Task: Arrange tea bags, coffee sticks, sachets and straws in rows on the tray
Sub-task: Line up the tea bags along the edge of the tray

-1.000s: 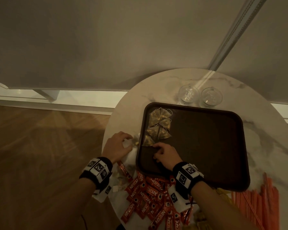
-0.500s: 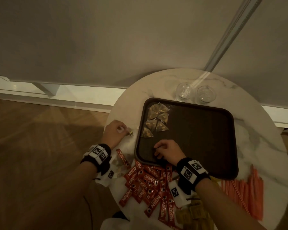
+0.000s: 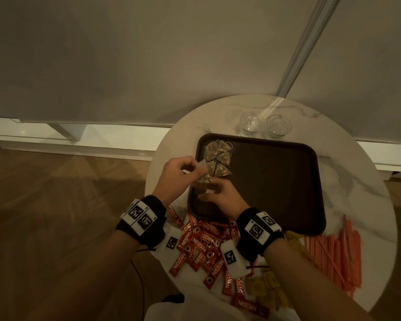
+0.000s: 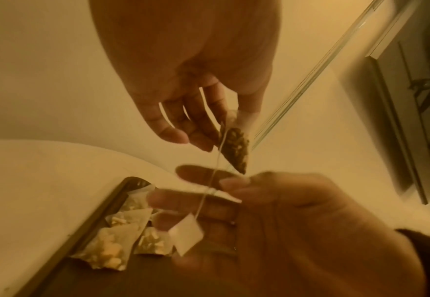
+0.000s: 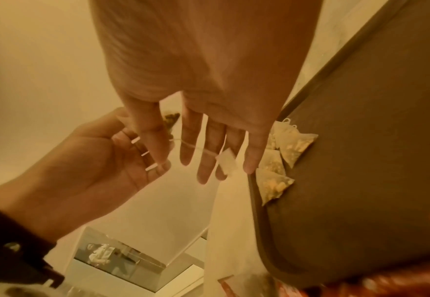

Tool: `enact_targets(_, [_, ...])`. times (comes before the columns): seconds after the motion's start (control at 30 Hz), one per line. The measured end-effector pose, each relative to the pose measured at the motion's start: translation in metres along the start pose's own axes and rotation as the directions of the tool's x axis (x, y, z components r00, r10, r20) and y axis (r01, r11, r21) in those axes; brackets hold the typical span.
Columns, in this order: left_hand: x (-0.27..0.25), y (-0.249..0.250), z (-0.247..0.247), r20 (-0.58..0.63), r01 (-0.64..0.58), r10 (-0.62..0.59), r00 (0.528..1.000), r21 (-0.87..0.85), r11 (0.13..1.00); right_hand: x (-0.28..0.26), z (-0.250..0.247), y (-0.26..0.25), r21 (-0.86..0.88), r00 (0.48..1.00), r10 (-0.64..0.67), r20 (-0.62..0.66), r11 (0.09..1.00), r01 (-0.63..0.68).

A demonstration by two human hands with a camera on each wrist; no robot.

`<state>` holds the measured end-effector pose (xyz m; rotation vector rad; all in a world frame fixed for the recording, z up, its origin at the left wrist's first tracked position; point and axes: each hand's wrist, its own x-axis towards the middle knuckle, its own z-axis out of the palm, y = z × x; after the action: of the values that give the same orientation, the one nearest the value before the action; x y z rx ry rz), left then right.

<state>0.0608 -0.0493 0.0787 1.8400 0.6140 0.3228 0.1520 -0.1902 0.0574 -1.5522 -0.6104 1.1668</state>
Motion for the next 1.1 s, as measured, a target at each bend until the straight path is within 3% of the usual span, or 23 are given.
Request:
enact_targets(0.27, [-0.006,0.02,0.023,0.046,0.061,-0.052,0.998,-0.225,0.972,-0.034,-0.012,0.032,0.09,0.996,0.068,0.059,0.993,-0.073])
enact_targets(0.43, [-0.01,0.019,0.032,0.049,0.101,-0.091,0.995,-0.267,0.958,-0.049,-0.021,0.035,0.276,0.98,0.187,-0.074,0.948,-0.16])
enact_targets(0.53, [-0.016,0.015,0.042,0.058,0.117,-0.106,0.993,-0.263,0.958,-0.049,-0.026,0.032,0.474,0.958,0.251,-0.138,0.866,-0.159])
enact_targets(0.67, [-0.021,0.011,0.061,0.035,0.067,-0.061,0.998,-0.219,0.973,-0.049,-0.033,0.02,0.711,0.964,0.249,-0.094,0.695,-0.11])
enact_targets(0.77, [-0.026,0.009,0.073,0.019,0.035,-0.033,0.999,-0.16,0.987,-0.049,-0.036,0.019,0.811,0.966,0.253,-0.057,0.575,-0.103])
enact_targets(0.83, [-0.028,0.007,0.078,0.016,0.0,0.002,1.0,-0.105,0.994,-0.05,-0.036,0.021,0.834,0.967,0.247,-0.063,0.545,-0.084])
enact_targets(0.97, [-0.029,0.003,0.084,0.035,-0.133,0.13,0.991,0.111,0.985,-0.052,-0.036,0.026,0.731,0.964,0.231,-0.129,0.68,-0.065])
enact_targets(1.03, [-0.032,-0.003,0.085,0.045,-0.083,0.08,0.996,0.074,0.994,-0.053,-0.036,0.031,0.704,0.96,0.224,-0.17,0.709,-0.041])
enact_targets(1.1, [-0.035,-0.009,0.088,0.044,0.078,-0.076,0.996,-0.06,0.995,-0.053,-0.038,0.036,0.675,0.942,0.251,-0.223,0.737,-0.036])
